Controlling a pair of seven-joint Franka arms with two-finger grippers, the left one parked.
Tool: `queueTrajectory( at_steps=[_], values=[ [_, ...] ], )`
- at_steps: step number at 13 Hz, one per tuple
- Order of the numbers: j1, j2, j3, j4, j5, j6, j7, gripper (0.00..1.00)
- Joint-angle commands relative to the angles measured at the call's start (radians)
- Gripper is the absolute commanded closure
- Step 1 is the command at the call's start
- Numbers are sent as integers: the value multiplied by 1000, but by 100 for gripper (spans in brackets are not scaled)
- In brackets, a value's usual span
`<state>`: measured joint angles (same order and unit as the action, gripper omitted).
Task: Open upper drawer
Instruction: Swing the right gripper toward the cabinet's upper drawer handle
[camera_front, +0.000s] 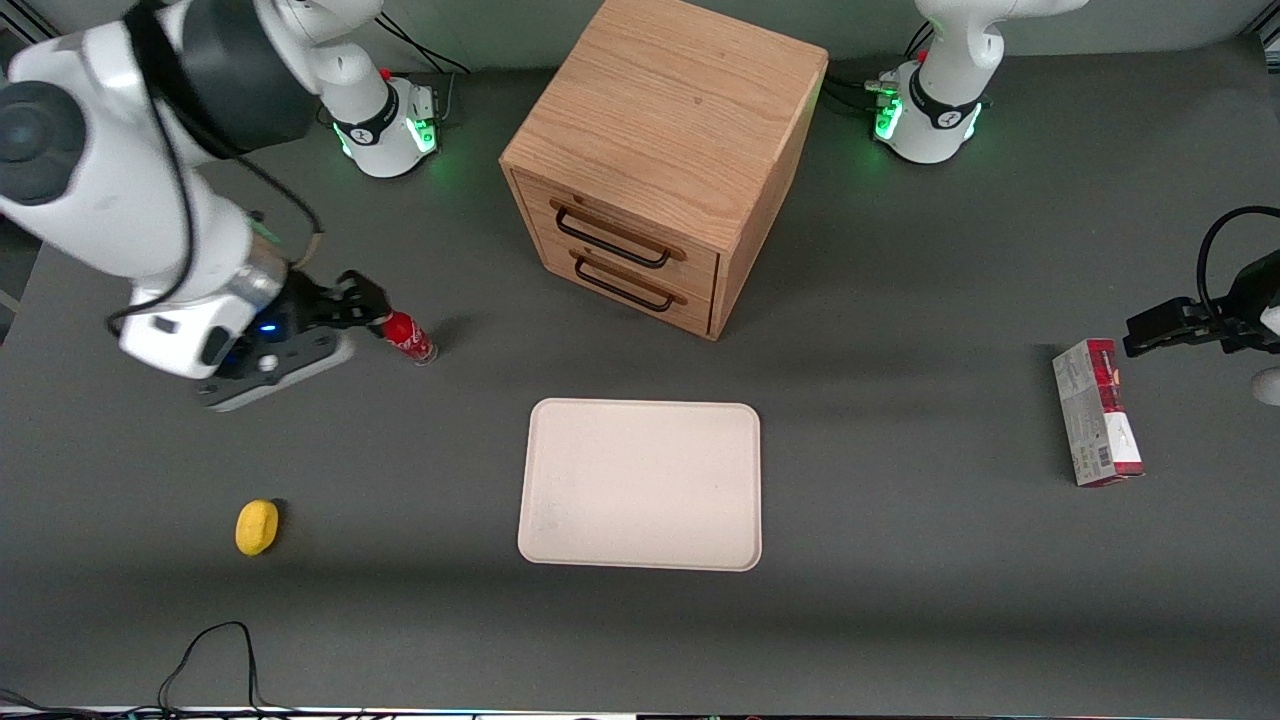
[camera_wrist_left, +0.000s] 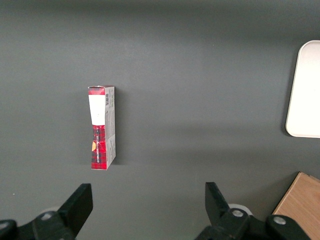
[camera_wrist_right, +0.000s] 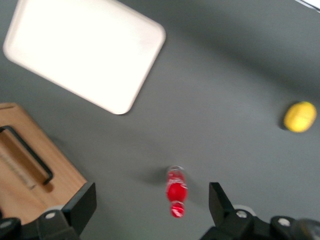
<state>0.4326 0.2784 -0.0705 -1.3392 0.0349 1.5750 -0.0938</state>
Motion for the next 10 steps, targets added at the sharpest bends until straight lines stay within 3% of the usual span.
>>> queueTrajectory(
  at_steps=[1,4,7,10],
  values=[
    [110,45,-14,43,28,13,-21,0],
    [221,59,-14,43,28,28,-43,0],
    [278,59,-14,37,31,25,-171,0],
    [308,64,-14,34,106,26,-221,0]
  ],
)
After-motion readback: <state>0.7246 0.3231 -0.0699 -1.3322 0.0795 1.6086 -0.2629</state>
